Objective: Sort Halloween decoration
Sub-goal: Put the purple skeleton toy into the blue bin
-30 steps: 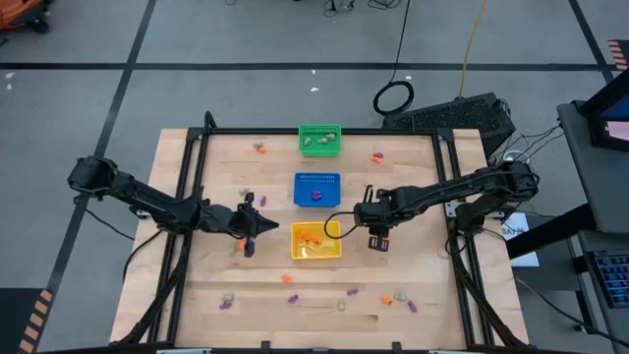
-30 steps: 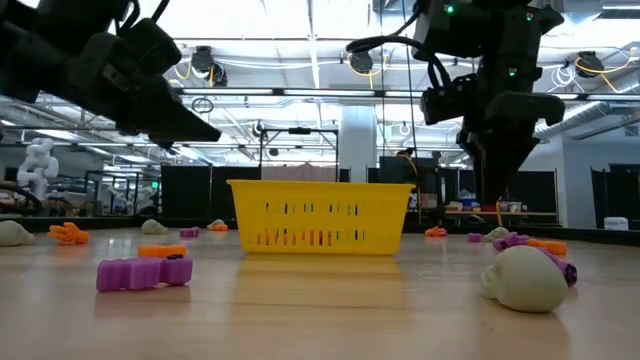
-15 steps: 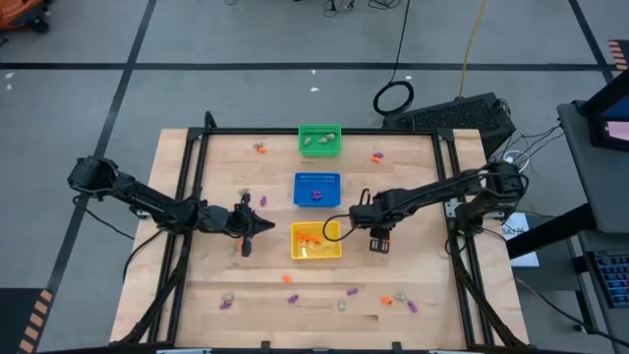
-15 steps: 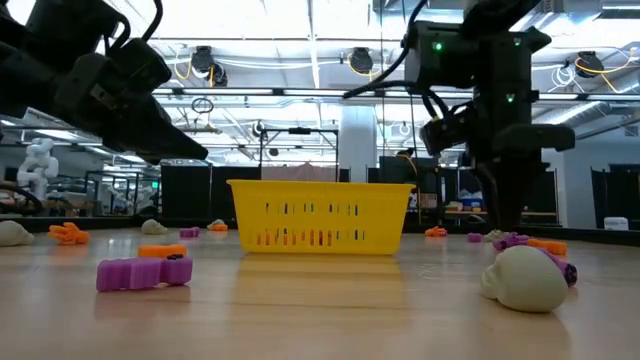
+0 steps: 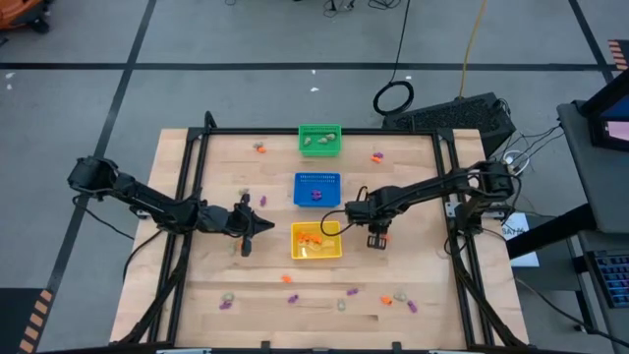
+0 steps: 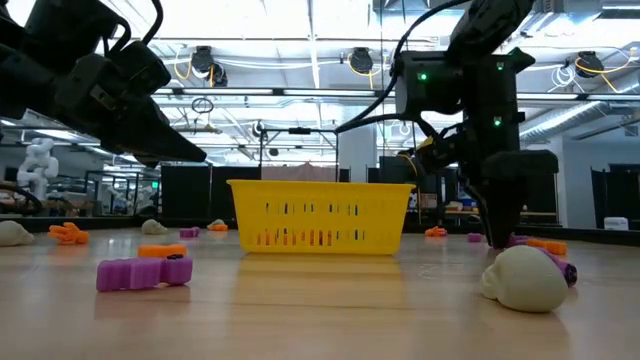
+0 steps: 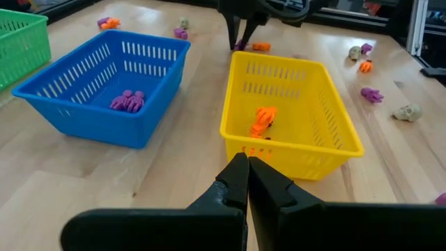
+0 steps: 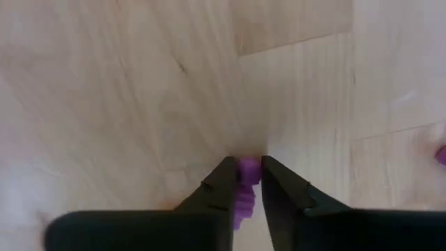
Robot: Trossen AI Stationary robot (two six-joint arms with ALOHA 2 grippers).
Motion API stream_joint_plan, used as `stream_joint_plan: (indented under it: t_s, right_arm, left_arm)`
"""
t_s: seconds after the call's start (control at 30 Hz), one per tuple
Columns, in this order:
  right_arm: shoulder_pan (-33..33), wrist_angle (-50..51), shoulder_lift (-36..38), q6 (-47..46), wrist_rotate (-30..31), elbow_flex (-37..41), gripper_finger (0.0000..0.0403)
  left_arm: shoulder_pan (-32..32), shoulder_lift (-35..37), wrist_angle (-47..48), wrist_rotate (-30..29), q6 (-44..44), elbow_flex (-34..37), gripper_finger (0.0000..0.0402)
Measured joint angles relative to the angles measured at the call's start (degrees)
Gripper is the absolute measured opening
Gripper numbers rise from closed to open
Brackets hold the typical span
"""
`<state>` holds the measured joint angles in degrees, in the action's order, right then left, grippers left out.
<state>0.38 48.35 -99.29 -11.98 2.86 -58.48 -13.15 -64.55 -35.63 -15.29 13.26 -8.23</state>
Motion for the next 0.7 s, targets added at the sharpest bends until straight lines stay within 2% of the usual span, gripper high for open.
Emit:
stream_joint_plan:
  t_s: [0.1,0.57,0.7]
  right_arm:
    - [-0.28,0.14,0.24,0.98,-0.73,-0.02,0.0009]
    - [2.95,-1.67,3.53,0.38,-1.48,-6.33,0.0011]
    - [3.13,-2.2,3.5,0.78,0.24,-9.62,0.001]
  left_arm:
    - [0.0,0.0,0.05,0.02,0.16,0.0,0.0011]
    - [0.0,-0.02,0.15,0.0,1.27,0.0,0.0011]
    - [0.0,-0.04,0.28,0.0,1.14,0.0,0.0011]
